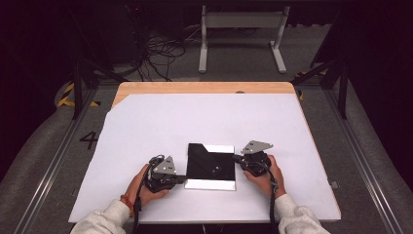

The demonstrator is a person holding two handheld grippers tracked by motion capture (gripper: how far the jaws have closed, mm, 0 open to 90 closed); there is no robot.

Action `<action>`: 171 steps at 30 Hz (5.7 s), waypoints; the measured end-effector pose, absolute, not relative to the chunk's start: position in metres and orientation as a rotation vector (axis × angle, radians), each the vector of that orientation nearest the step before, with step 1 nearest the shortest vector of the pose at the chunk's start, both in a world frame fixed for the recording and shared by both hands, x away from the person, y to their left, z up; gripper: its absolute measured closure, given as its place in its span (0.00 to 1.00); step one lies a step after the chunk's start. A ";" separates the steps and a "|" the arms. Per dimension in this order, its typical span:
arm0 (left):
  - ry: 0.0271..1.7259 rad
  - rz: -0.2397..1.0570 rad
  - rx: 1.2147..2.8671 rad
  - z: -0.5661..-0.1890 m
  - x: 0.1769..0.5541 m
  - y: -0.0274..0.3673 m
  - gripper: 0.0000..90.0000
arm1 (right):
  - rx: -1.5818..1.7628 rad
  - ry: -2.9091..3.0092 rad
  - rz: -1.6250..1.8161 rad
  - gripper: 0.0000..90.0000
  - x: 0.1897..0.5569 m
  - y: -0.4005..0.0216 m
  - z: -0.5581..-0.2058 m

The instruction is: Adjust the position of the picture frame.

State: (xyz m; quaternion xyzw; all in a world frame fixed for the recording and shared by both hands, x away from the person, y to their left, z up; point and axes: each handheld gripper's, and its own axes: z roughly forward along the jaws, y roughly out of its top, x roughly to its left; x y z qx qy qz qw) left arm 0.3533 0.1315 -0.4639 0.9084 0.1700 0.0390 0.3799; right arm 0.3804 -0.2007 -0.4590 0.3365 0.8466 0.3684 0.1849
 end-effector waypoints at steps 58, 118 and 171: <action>0.839 -0.023 2.072 -0.467 0.427 0.113 0.24 | 0.919 2.403 1.063 0.99 0.371 -0.204 -0.459; 0.804 0.030 2.109 -0.458 0.436 0.123 0.65 | 0.906 2.409 1.079 0.98 0.370 -0.205 -0.460; 0.645 0.243 2.306 -0.459 0.429 0.126 1.00 | 0.888 2.442 1.088 1.00 0.373 -0.201 -0.460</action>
